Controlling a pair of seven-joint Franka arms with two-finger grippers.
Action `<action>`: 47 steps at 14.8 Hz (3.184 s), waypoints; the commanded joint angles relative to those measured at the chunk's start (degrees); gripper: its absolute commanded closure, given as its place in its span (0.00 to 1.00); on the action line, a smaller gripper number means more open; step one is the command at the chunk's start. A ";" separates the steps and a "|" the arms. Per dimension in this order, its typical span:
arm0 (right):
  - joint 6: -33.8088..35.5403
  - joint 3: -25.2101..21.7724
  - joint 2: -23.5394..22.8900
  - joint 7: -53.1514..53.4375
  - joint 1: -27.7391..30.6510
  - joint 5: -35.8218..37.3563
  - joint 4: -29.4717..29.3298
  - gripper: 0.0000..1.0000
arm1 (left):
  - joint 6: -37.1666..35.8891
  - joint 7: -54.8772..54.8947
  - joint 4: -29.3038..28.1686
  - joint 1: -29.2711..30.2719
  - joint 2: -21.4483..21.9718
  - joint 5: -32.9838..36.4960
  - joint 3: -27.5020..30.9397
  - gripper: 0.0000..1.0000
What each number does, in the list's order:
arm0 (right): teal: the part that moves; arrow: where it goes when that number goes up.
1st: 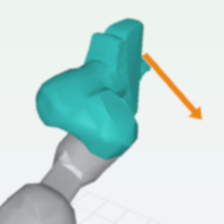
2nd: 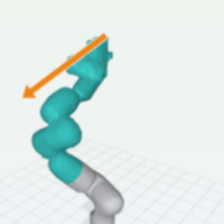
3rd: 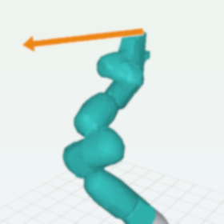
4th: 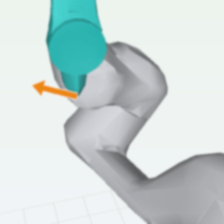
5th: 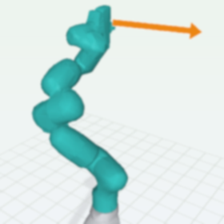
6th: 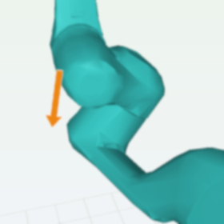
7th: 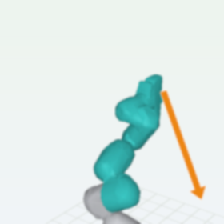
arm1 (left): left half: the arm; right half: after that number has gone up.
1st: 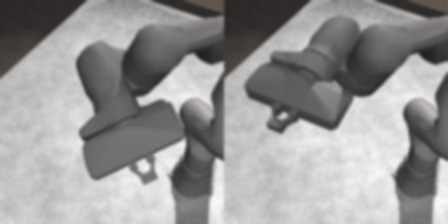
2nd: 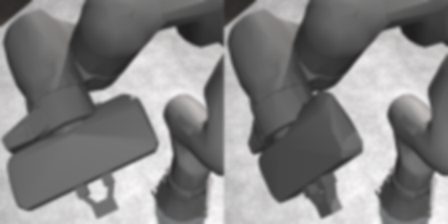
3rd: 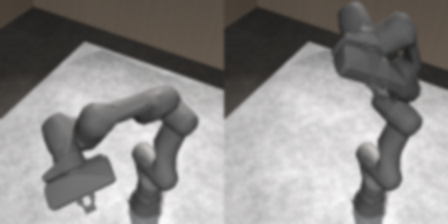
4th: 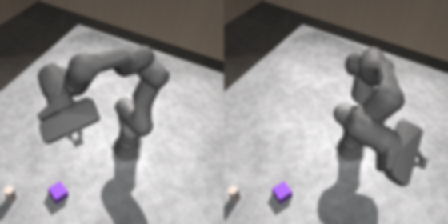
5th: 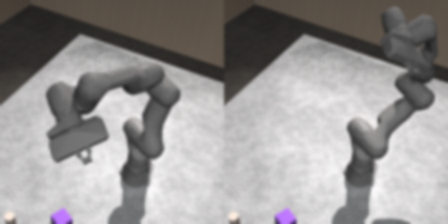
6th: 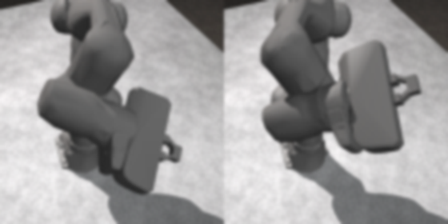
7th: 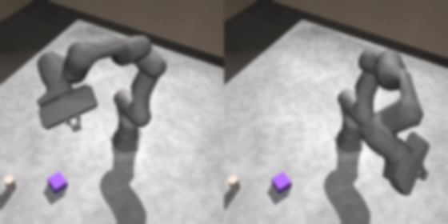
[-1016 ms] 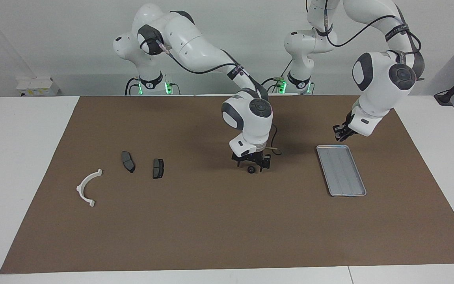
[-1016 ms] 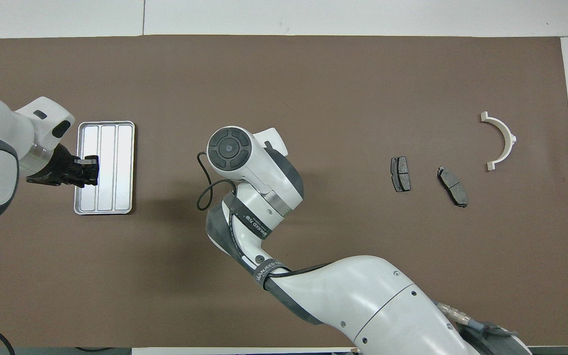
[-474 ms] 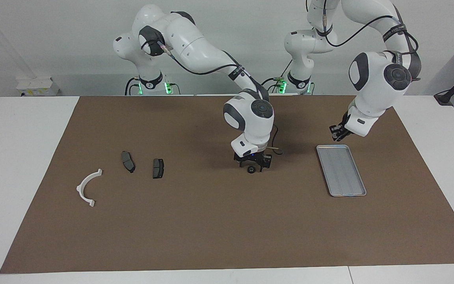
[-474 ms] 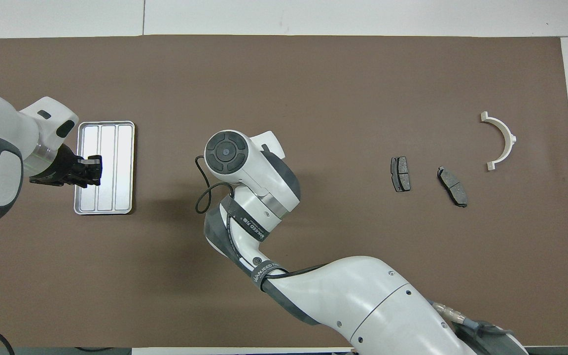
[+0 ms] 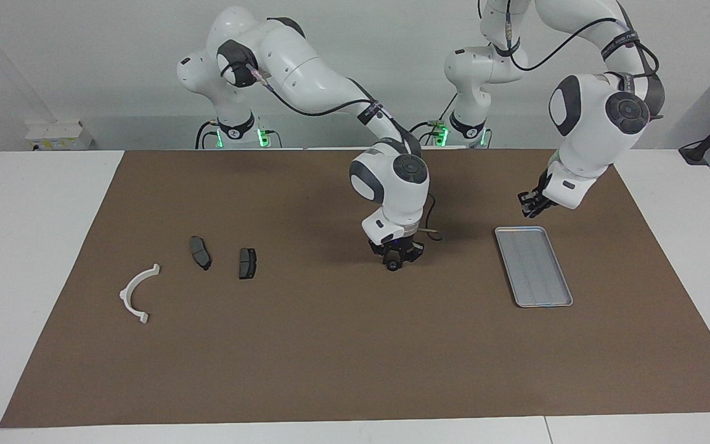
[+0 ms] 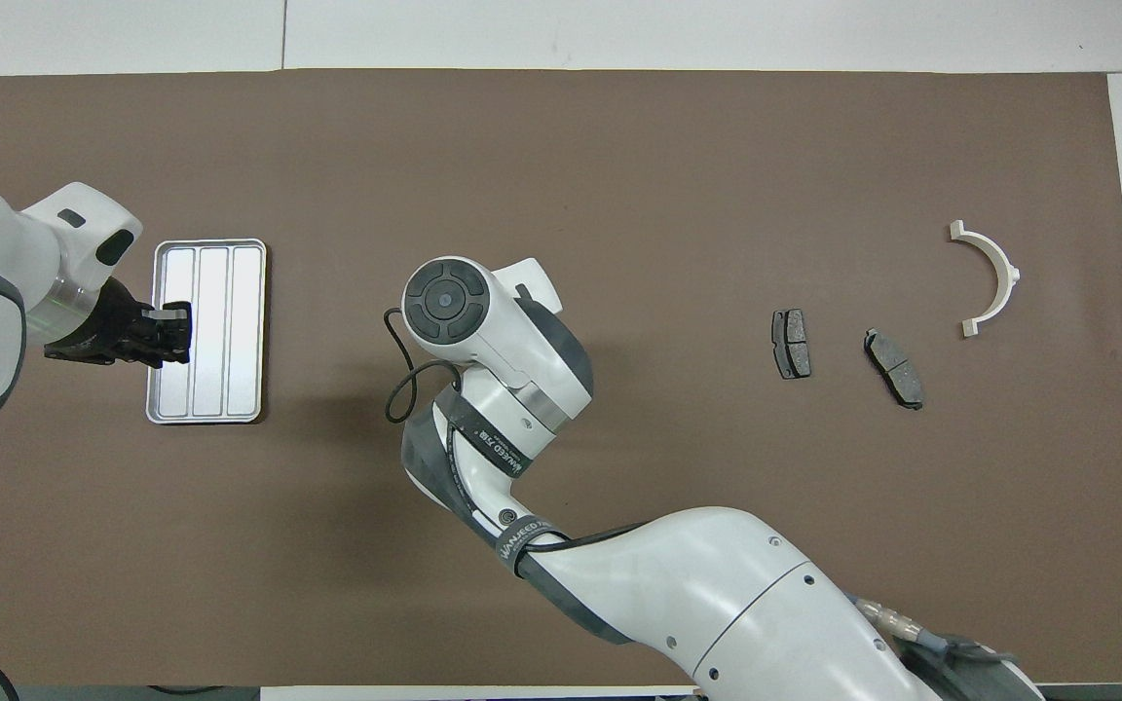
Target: Place bearing gear from tray to pile
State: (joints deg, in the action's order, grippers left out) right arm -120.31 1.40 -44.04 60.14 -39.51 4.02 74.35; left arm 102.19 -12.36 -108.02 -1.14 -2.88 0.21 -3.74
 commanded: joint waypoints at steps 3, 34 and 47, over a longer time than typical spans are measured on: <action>-1.77 0.18 -0.69 -1.78 0.22 -0.33 0.36 1.00 | -1.47 -1.52 0.44 -0.26 1.12 -0.73 0.31 0.84; -8.96 -0.08 7.84 -70.69 38.28 -1.12 13.27 1.00 | 30.34 -45.83 0.19 -31.55 -20.15 -1.61 1.10 0.80; 2.69 -0.25 14.14 -61.06 32.50 -1.20 12.40 0.00 | 0.93 -22.56 2.82 -15.05 -0.66 2.25 1.72 0.00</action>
State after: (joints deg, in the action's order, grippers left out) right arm -122.62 0.99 -34.07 -6.49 -3.87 2.63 86.51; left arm 106.61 -39.89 -102.01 -19.62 -9.09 2.12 -1.38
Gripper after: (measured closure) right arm 0.088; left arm 0.000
